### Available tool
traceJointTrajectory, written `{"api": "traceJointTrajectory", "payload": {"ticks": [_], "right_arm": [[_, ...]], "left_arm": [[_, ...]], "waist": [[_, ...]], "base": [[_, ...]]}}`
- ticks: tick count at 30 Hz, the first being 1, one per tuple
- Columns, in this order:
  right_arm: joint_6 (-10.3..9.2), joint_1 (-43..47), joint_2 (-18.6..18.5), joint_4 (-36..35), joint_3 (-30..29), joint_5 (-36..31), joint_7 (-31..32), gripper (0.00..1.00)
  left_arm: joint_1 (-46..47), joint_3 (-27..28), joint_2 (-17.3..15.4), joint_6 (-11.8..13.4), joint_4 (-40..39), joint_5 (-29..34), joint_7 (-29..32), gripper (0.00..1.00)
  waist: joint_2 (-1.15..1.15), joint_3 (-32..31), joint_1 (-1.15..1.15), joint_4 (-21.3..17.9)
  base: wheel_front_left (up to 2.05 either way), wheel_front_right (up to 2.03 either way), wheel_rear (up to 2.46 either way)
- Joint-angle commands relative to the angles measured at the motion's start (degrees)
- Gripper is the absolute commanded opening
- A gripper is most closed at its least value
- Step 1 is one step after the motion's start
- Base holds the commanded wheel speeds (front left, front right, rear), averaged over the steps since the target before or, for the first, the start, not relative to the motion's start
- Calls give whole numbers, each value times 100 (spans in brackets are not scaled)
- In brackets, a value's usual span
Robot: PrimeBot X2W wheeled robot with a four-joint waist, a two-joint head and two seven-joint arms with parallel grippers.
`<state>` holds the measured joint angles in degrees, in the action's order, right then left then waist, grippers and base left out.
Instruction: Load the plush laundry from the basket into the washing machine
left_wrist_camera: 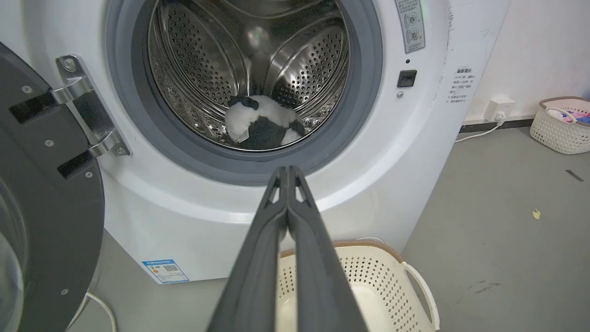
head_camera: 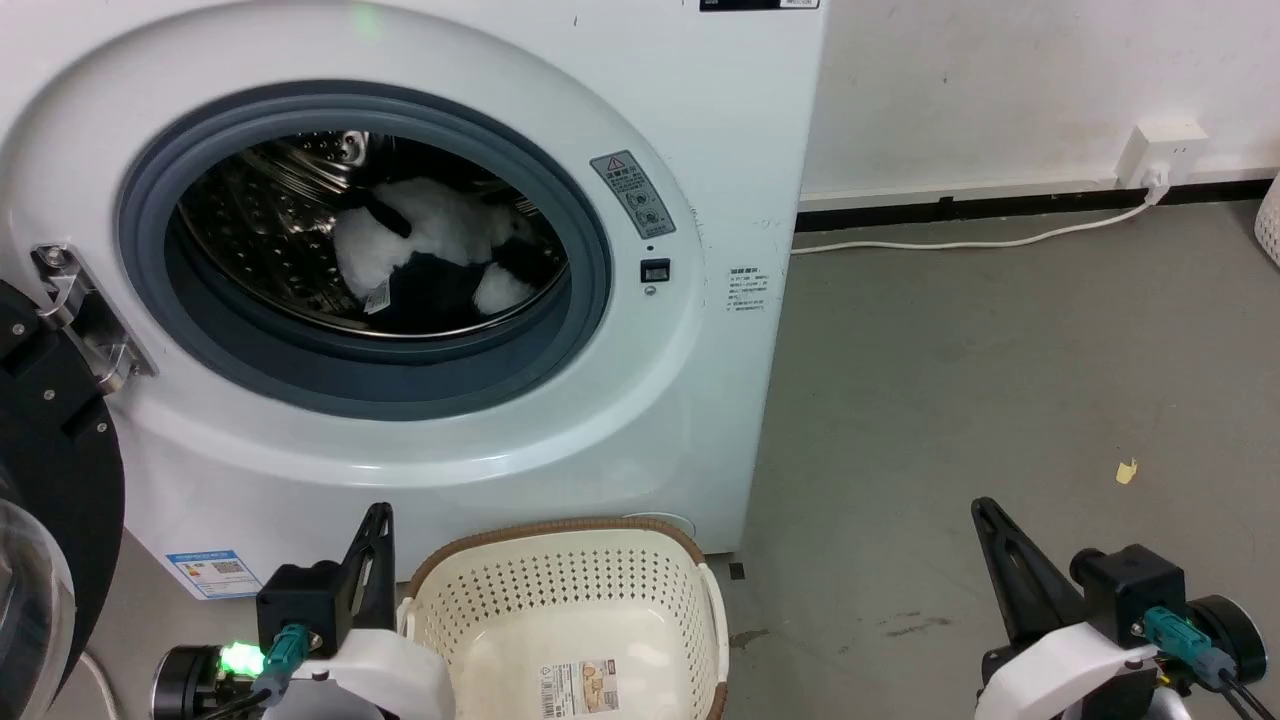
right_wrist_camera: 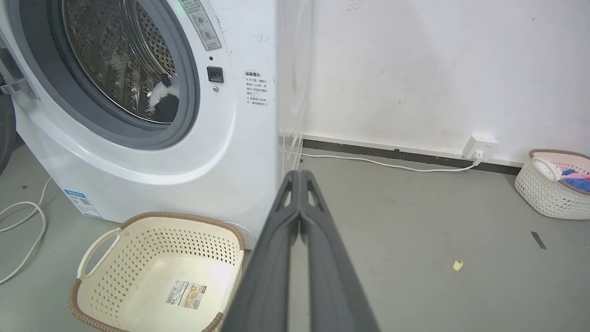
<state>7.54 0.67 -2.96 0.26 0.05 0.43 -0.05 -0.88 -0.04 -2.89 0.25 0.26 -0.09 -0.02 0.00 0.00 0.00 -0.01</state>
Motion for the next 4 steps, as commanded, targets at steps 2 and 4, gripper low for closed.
{"api": "traceJointTrajectory", "payload": {"ticks": [2,4], "right_arm": [[-5,-67,8,-26,-5,-43,5,0],[-5,-67,8,-26,-5,-43,5,0]], "left_arm": [[88,4,2,-25,-26,9,2,0],[88,4,2,-25,-26,9,2,0]], "waist": [[0,0,0,1],[0,0,0,1]], "base": [[0,0,0],[0,0,0]]}}
